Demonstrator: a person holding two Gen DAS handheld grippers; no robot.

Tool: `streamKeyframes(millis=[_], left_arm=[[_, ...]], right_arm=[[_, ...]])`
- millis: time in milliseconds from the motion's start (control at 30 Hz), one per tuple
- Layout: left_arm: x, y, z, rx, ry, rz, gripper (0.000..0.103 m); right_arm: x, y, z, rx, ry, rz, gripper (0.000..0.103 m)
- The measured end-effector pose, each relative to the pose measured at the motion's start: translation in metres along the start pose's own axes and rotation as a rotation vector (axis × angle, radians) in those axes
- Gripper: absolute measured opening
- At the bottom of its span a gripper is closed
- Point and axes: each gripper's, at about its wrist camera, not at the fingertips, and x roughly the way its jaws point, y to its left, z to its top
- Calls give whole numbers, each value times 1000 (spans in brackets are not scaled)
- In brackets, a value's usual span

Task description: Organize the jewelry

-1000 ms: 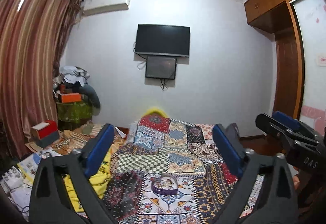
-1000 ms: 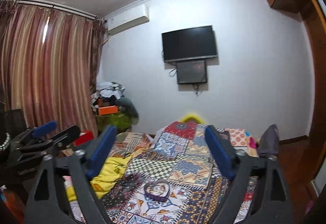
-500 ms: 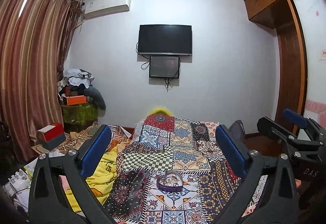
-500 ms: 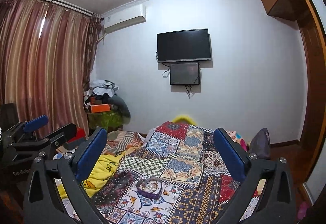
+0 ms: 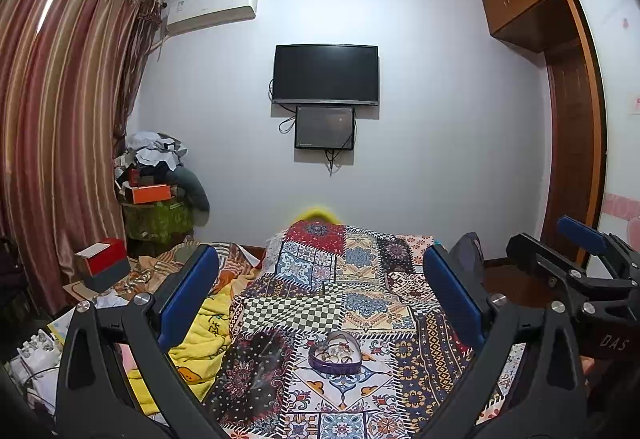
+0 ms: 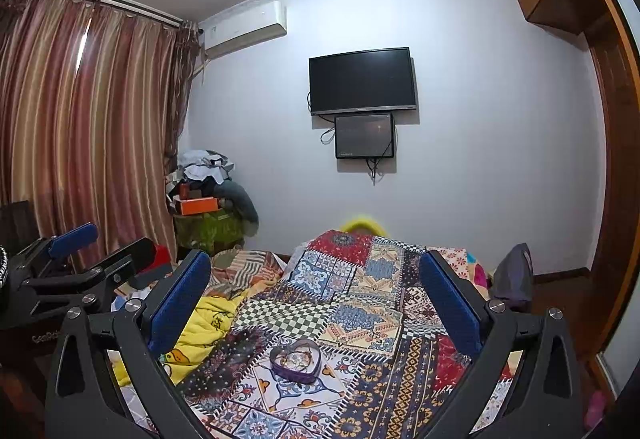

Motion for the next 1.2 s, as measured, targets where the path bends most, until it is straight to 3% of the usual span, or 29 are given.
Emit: streamKeyframes(millis=[1200], left_arm=[[5,1,-1,-29,-3,-32,102]], right_arm=[[-2,-9,3,15,14,-6,103]])
